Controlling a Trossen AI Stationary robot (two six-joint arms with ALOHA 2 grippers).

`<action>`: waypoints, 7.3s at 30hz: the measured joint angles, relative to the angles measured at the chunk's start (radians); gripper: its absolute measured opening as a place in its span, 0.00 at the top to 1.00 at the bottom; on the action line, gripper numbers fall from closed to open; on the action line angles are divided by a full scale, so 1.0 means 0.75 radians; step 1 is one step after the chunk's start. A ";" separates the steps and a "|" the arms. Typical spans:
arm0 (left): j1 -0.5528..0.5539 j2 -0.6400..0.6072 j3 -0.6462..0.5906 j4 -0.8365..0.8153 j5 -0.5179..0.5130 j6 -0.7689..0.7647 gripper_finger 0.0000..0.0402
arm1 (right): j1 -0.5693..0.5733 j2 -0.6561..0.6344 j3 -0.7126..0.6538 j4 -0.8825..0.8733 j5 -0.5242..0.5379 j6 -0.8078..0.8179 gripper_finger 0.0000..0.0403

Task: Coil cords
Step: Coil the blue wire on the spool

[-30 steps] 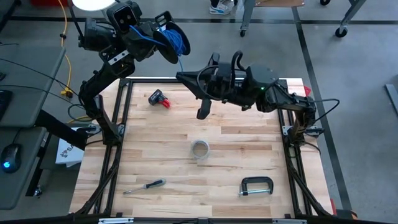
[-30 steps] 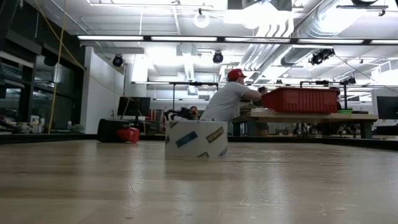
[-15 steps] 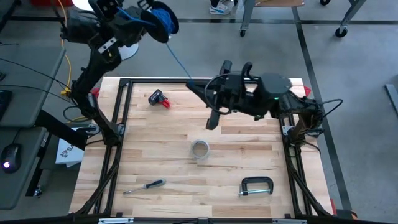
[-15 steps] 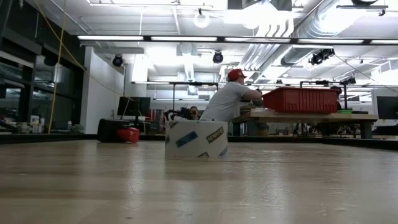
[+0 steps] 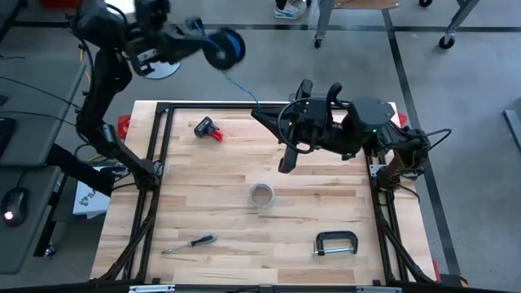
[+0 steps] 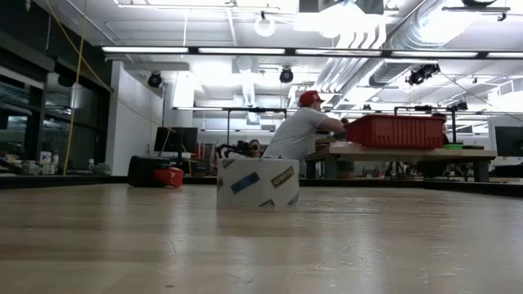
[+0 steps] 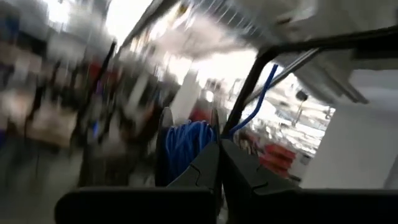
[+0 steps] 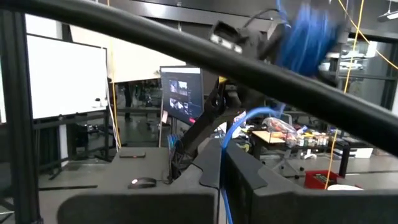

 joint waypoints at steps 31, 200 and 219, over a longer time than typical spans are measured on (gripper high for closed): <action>-0.409 0.204 0.000 -0.087 0.306 -0.433 0.99 | -0.112 -0.057 0.000 -0.032 -0.335 -0.045 1.00; -0.533 -0.078 0.001 -0.936 -0.880 1.401 0.99 | -0.151 0.028 0.002 -0.230 -0.101 0.045 0.96; -0.525 -0.281 -0.072 -1.508 -1.071 1.062 0.85 | -0.134 -0.150 -0.004 -0.859 0.249 0.310 1.00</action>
